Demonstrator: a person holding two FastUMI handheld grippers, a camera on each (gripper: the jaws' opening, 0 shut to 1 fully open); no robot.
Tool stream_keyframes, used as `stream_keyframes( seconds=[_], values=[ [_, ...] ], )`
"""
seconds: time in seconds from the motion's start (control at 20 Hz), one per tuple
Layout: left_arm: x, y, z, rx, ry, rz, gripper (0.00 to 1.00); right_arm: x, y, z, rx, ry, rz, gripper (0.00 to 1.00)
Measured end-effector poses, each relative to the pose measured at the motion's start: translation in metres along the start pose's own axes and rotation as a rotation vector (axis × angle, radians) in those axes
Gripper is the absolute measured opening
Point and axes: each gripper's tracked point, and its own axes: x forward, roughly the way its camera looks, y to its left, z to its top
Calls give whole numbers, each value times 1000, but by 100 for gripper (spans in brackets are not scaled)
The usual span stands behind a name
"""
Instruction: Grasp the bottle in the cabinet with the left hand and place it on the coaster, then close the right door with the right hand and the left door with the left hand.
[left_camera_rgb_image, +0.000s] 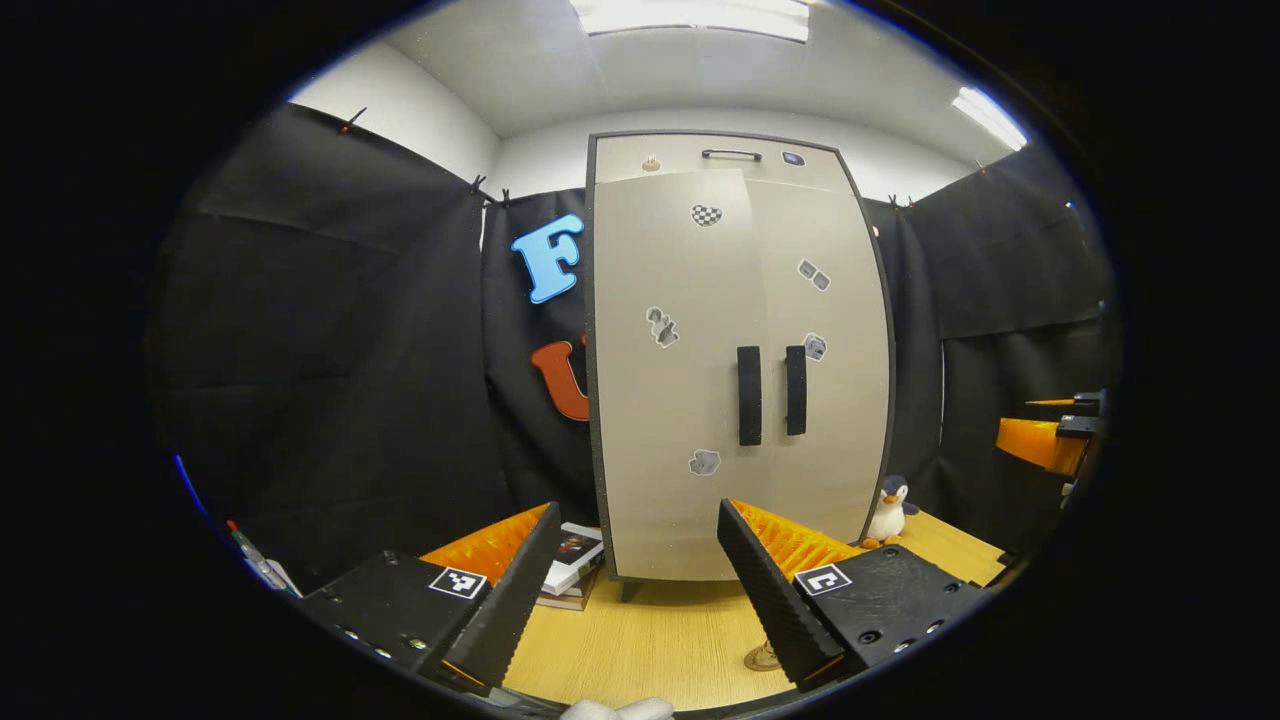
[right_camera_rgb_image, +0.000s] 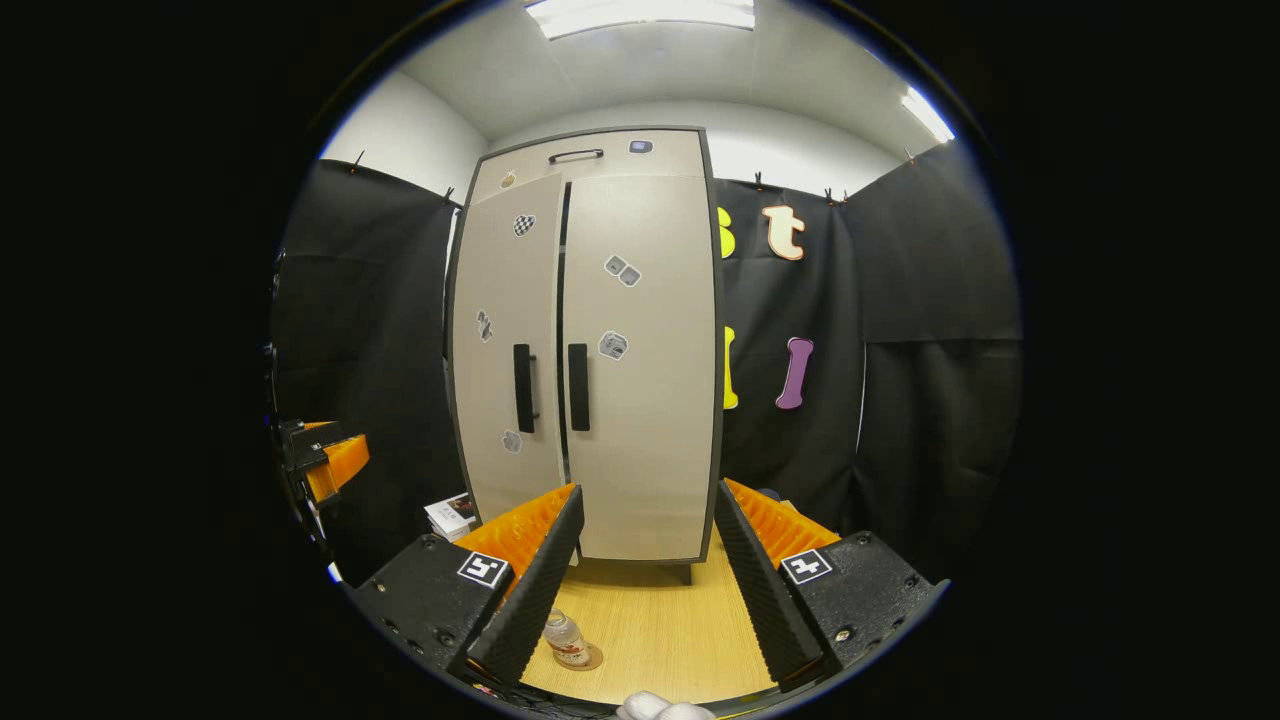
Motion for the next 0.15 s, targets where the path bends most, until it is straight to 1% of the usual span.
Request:
stream_keyframes(
  seconds=[0.15],
  values=[
    [-1,-2,0,-6,1,-7,96,0,0,2,2,-1,1,81]
  ],
)
